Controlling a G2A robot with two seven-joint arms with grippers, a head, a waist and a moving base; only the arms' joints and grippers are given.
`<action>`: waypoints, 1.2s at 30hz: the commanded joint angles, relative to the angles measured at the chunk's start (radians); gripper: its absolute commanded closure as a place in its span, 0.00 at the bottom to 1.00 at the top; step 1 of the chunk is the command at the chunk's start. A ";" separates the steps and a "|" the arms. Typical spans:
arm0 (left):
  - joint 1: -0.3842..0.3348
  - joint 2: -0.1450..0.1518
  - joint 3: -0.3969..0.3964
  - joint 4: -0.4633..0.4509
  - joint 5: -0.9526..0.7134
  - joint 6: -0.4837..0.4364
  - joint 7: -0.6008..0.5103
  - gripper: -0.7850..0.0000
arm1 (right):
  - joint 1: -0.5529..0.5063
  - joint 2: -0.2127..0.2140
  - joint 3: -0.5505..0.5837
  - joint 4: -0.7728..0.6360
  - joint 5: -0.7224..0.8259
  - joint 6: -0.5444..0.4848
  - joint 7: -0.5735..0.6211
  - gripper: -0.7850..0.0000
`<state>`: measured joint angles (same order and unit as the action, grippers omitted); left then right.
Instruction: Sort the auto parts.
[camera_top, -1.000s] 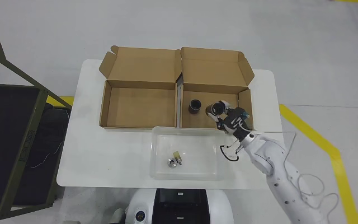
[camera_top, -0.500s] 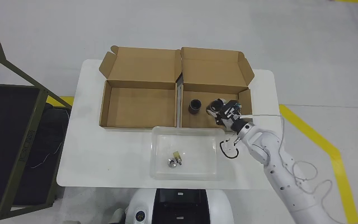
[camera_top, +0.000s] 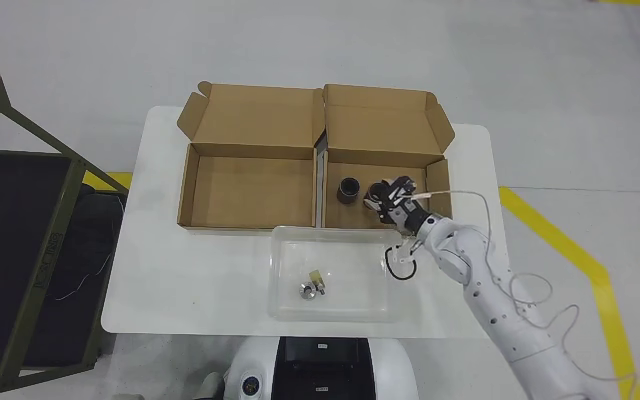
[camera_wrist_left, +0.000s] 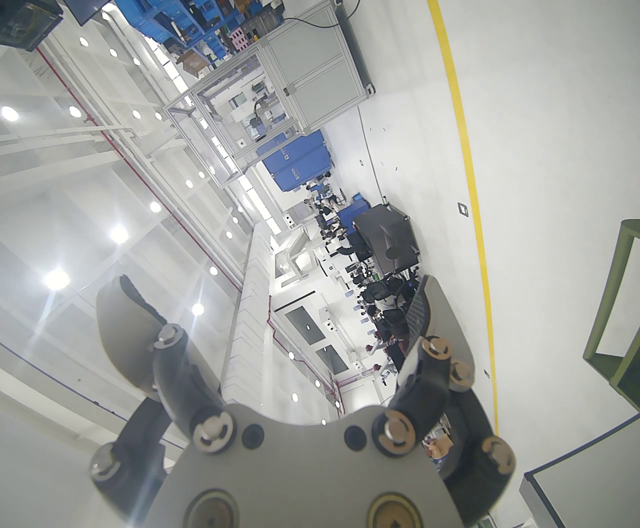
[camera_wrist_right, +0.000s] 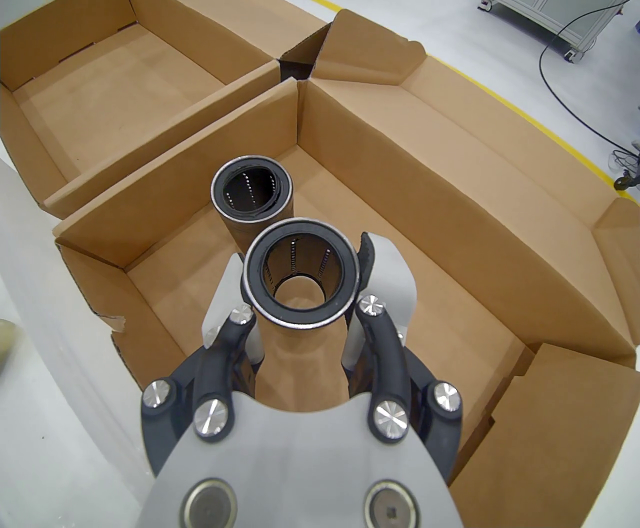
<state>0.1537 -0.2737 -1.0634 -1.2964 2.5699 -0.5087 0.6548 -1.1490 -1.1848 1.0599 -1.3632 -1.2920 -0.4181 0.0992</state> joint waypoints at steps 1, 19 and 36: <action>0.000 0.000 0.000 0.000 0.000 0.000 0.000 0.00 | 0.004 -0.001 -0.002 0.006 0.001 -0.001 0.002 0.83; 0.000 0.000 0.000 0.000 0.000 0.000 0.000 0.00 | 0.025 -0.015 -0.026 0.047 0.012 -0.013 0.008 0.34; 0.000 0.000 0.000 0.000 0.000 0.000 0.000 0.00 | -0.008 -0.006 0.024 -0.173 0.025 -0.047 0.018 0.00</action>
<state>0.1537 -0.2737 -1.0634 -1.2964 2.5699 -0.5087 0.6548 -1.1494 -1.1915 1.0807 -1.5051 -1.2771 -0.4562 0.1094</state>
